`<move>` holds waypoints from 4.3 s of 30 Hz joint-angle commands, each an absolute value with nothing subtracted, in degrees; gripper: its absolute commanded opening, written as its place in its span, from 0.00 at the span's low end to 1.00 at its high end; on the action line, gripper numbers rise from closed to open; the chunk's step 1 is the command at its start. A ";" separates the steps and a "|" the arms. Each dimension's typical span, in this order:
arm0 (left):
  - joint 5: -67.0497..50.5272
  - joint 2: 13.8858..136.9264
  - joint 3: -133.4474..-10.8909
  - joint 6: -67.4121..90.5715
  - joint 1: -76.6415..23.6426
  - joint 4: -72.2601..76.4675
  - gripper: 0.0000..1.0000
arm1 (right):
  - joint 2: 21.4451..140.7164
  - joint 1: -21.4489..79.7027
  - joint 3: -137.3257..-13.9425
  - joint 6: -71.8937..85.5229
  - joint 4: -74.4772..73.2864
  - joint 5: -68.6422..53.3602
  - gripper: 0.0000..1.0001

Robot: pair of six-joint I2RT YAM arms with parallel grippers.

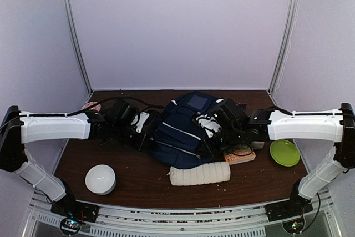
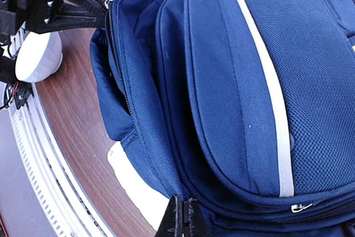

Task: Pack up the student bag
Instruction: Unzip the student bag at the center of the board.

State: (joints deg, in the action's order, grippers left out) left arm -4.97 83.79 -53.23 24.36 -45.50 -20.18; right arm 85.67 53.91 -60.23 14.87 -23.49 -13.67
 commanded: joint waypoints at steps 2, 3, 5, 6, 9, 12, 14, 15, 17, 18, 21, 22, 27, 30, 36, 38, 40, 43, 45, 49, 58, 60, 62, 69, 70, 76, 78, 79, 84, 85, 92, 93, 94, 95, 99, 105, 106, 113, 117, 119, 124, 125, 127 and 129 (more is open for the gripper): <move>-0.96 81.86 -50.90 22.72 -44.56 -21.11 0.00 | 81.42 54.02 -58.23 15.36 -25.07 -13.56 0.00; -1.83 81.46 -50.58 22.49 -44.56 -20.29 0.00 | 81.08 53.97 -59.06 15.95 -24.22 -14.67 0.00; -3.46 80.68 -50.29 21.97 -44.56 -18.88 0.00 | 80.70 54.18 -61.61 17.67 -22.32 -15.88 0.05; -4.20 80.30 -50.09 21.73 -44.56 -18.22 0.00 | 80.78 54.23 -63.15 18.28 -21.53 -16.17 0.10; -6.14 79.20 -49.10 21.73 -44.62 -15.84 0.00 | 82.42 54.31 -67.34 20.58 -17.75 -16.47 0.24; -7.53 78.39 -48.25 22.37 -44.65 -14.04 0.00 | 86.40 54.42 -71.76 22.47 -15.83 -16.66 0.29; -8.27 77.65 -47.72 22.92 -44.68 -13.01 0.00 | 89.54 54.53 -73.82 23.34 -14.62 -17.10 0.31; -8.57 77.22 -47.54 23.23 -44.65 -12.49 0.00 | 91.20 54.57 -74.70 23.90 -14.15 -17.44 0.32; -9.33 76.40 -46.93 24.08 -44.67 -11.25 0.00 | 94.06 54.77 -76.14 25.18 -12.77 -19.03 0.35; -9.77 75.95 -46.67 24.36 -44.65 -10.68 0.00 | 95.47 54.88 -76.84 25.70 -12.22 -19.79 0.36; -10.28 74.74 -45.84 25.07 -44.73 -9.21 0.00 | 99.62 55.61 -79.36 26.36 -12.66 -21.35 0.37; -10.35 74.45 -45.61 25.19 -44.74 -8.89 0.00 | 100.69 55.95 -80.19 26.26 -13.47 -21.65 0.37; -10.85 74.26 -45.33 25.68 -45.11 -8.01 0.00 | 103.01 57.59 -81.48 25.76 -14.62 -21.98 0.37; -10.85 74.29 -45.59 25.66 -45.43 -7.91 0.00 | 104.03 58.15 -82.47 25.00 -16.26 -21.14 0.37; -10.85 73.38 -45.70 25.60 -45.92 -8.06 0.00 | 105.72 58.85 -83.38 24.03 -19.62 -17.76 0.36; -10.77 73.10 -45.64 25.58 -46.09 -8.17 0.00 | 105.89 58.89 -83.23 24.07 -19.74 -16.74 0.35; -10.64 72.81 -45.57 25.58 -46.30 -8.17 0.00 | 106.20 58.95 -83.14 24.11 -19.94 -15.68 0.35; -10.31 72.31 -45.31 25.66 -46.74 -8.17 0.00 | 106.44 58.95 -83.16 24.15 -20.17 -14.52 0.35; -10.13 72.10 -45.14 25.82 -46.89 -8.17 0.00 | 106.68 58.98 -83.17 24.31 -20.19 -14.18 0.34; -9.81 71.74 -44.84 25.93 -47.21 -8.17 0.00 | 106.92 59.04 -82.69 24.45 -20.19 -14.19 0.21; -4.82 73.00 -45.26 26.20 -47.22 -11.43 0.00 | 99.65 59.06 -78.71 21.36 -18.74 -15.00 0.00; -3.70 73.40 -45.41 26.44 -47.25 -11.82 0.00 | 97.52 59.08 -78.58 19.65 -20.51 -15.00 0.00; -2.88 74.12 -45.88 26.50 -47.21 -12.54 0.00 | 95.01 59.06 -77.95 18.13 -22.28 -14.27 0.00; -1.06 78.07 -47.88 26.96 -46.98 -13.47 0.00 | 86.09 59.04 -69.86 16.48 -24.64 -10.72 0.00; -1.10 78.70 -48.30 26.98 -46.87 -13.45 0.00 | 85.05 58.98 -68.54 16.63 -24.65 -10.49 0.00; -2.28 83.74 -52.55 26.27 -45.97 -15.40 0.00 | 79.64 58.88 -60.71 18.38 -23.11 -5.46 0.00; -5.61 84.15 -53.73 24.47 -45.98 -16.10 0.00 | 78.49 58.62 -60.03 19.70 -23.62 -2.21 0.00; -7.89 83.89 -53.66 23.49 -45.97 -16.25 0.00 | 77.96 58.40 -59.88 20.29 -23.53 -0.34 0.00; -17.78 80.58 -53.60 20.76 -46.01 -19.84 0.00 | 77.73 57.39 -60.71 22.63 -21.33 2.87 0.00; -17.01 80.30 -54.13 20.62 -45.97 -21.93 0.00 | 78.11 57.36 -61.18 22.67 -21.21 2.91 0.00; -8.60 83.33 -55.71 19.69 -45.92 -29.83 0.00 | 79.93 57.24 -61.93 19.14 -22.65 0.42 0.00; -8.13 84.04 -55.60 20.01 -45.86 -29.35 0.00 | 79.79 57.27 -61.73 18.40 -23.20 -0.09 0.00; -7.85 84.95 -55.59 20.30 -45.70 -28.78 0.00 | 79.47 57.27 -61.45 17.71 -23.76 -0.57 0.00; -7.58 85.96 -55.57 20.62 -45.49 -28.22 0.00 | 79.05 57.26 -60.91 17.17 -24.08 -1.03 0.00; -6.02 89.45 -56.30 21.34 -45.14 -26.42 0.00 | 76.37 57.26 -58.06 15.43 -25.07 -2.17 0.00; -4.98 92.96 -59.14 21.09 -44.20 -25.83 0.00 | 72.93 57.26 -53.20 15.53 -23.97 -3.50 0.00; -4.67 93.18 -59.75 21.09 -43.88 -25.70 0.00 | 72.73 57.30 -52.79 15.70 -23.80 -3.84 0.00; -3.64 97.15 -65.46 19.47 -42.10 -27.01 0.00 | 72.69 57.22 -51.08 15.85 -22.04 -5.91 0.00; -3.42 99.36 -67.26 18.54 -42.11 -28.11 0.00 | 73.11 57.32 -51.48 15.60 -21.79 -7.06 0.00; -3.33 99.28 -67.07 17.83 -42.10 -28.51 0.00 | 73.27 57.37 -51.79 15.50 -21.92 -7.58 0.00; -4.51 91.84 -64.98 15.50 -42.10 -29.72 0.43 | 73.43 57.34 -54.55 16.48 -22.84 -8.63 0.07; -4.64 89.97 -65.14 14.99 -42.10 -30.86 0.51 | 73.25 57.36 -55.19 16.75 -22.66 -9.15 0.15; -3.28 86.84 -65.95 13.99 -42.12 -33.61 0.62 | 72.92 57.37 -56.43 18.34 -21.42 -9.45 0.29; -2.85 83.91 -66.70 12.79 -42.14 -35.67 0.68 | 73.07 57.19 -58.05 19.90 -20.61 -9.42 0.37</move>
State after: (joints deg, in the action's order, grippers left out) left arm -4.56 90.52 -65.01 15.99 -42.44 -31.90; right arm 73.82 57.71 -54.00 17.06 -22.52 -8.75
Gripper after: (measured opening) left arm 0.641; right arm 0.312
